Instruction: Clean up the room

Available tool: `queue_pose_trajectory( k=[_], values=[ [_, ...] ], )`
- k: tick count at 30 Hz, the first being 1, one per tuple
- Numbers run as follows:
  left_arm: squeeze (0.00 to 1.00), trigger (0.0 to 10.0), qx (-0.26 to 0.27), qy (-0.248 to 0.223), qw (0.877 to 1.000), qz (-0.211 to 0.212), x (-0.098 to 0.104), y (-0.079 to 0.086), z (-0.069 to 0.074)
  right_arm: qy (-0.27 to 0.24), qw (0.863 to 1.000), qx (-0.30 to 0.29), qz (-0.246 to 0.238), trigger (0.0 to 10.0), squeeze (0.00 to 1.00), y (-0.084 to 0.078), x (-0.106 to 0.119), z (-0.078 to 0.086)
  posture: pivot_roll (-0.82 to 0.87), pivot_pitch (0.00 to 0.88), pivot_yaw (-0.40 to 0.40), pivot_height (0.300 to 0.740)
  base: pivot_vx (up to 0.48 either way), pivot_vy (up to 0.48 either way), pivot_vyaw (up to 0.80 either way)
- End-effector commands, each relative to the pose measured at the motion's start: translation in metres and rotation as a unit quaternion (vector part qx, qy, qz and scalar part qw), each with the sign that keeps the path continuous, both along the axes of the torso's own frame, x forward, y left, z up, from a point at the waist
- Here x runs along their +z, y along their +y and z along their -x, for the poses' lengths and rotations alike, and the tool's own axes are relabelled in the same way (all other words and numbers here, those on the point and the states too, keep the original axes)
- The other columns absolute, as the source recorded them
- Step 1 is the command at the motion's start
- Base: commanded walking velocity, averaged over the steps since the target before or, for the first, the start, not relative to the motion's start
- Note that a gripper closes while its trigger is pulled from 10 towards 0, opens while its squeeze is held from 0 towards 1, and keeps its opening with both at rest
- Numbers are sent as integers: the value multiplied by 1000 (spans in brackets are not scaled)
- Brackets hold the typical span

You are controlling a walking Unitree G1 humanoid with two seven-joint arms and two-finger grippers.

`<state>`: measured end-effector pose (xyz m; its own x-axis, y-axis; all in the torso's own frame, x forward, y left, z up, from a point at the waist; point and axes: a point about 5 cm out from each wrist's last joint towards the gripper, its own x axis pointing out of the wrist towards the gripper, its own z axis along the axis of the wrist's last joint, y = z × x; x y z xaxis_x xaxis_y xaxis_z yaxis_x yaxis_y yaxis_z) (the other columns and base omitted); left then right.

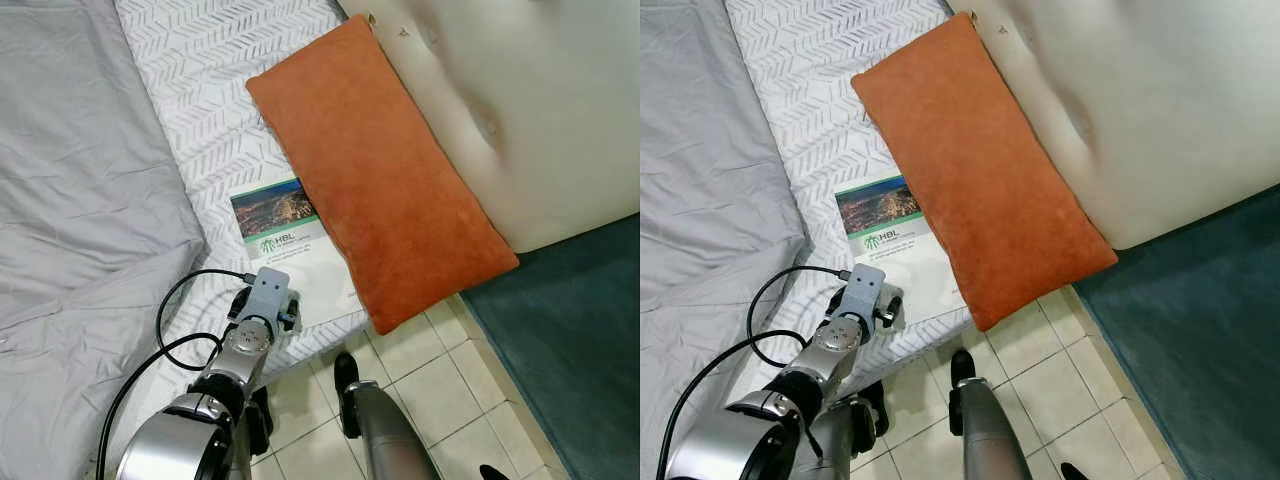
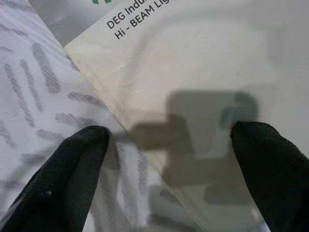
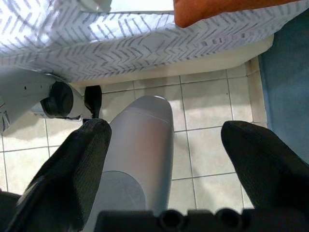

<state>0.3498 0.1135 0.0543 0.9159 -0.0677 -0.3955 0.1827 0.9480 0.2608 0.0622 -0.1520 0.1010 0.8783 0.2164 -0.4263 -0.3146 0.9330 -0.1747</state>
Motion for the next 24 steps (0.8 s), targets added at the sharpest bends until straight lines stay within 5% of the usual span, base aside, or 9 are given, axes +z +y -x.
queue_pose_trajectory(
  k=[1,9,13,16,24],
  values=[
    [0,10000,50,63,996,-24,-32,25,23,21,1000,-1,4,10000,0,-3,-3,6,-440,678,-56,740,0,0,0],
    [0,10000,107,72,990,53,-45,17,36,23,1000,6,10,10000,0,-7,-5,5,-416,676,-60,740,0,0,0],
    [0,10000,176,94,976,88,-70,23,62,21,1000,10,11,10000,0,-7,-6,2,-408,674,-58,740,0,0,0],
    [0,10000,191,102,972,93,-82,22,79,22,1000,13,12,10000,0,-7,-7,3,-395,670,-54,740,0,0,0],
    [0,10000,202,79,972,89,-89,20,93,24,999,18,14,10000,0,-8,-10,2,-375,667,-45,740,0,0,0]
  ],
)
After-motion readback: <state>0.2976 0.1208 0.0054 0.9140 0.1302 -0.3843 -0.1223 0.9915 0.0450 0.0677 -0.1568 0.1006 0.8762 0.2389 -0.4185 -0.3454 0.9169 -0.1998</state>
